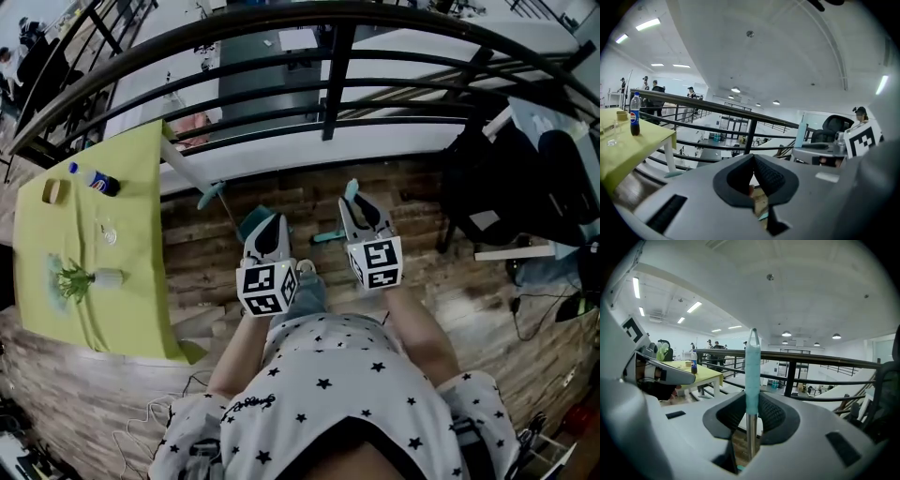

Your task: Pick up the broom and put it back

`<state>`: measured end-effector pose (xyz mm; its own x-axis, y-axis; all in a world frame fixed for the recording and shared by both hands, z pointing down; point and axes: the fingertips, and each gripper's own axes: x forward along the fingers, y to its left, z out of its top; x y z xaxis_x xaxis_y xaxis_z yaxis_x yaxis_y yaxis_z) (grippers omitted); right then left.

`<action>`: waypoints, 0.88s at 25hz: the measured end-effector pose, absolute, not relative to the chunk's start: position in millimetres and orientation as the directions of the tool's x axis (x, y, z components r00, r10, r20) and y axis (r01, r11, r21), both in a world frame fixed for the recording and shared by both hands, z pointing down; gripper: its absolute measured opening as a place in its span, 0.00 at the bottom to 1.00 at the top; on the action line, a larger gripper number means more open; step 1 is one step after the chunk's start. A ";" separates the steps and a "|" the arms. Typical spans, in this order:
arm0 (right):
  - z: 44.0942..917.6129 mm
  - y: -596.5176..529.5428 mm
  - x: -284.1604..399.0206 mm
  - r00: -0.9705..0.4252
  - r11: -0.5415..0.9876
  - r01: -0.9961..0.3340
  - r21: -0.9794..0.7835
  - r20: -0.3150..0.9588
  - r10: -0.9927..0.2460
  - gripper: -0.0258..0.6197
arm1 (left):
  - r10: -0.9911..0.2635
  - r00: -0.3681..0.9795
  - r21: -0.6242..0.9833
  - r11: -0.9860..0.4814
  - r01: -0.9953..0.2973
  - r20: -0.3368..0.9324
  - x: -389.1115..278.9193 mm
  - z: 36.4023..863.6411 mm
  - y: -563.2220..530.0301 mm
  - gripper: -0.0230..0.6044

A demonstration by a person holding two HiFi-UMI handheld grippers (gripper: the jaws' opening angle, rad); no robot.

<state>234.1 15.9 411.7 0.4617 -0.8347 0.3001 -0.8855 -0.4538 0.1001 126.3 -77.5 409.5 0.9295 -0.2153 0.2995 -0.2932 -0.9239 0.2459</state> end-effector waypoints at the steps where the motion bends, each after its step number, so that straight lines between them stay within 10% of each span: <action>1: 411.8 10.4 243.3 0.467 -0.459 -0.883 0.101 0.300 -0.832 0.16 | -0.207 0.930 0.244 -0.927 -0.286 0.302 134.9 410.1 -83.4 0.05; 22: 467.5 -71.1 391.4 0.525 -0.526 -0.844 0.105 0.358 -0.772 0.16 | -0.178 0.926 0.278 -0.920 -0.277 0.334 255.5 442.5 -171.9 0.06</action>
<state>391.4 -71.1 467.5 0.5254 -0.7720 0.3578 -0.8441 -0.5259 0.1046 255.5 -171.9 442.5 0.9257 -0.1778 0.3339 -0.2768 -0.9200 0.2776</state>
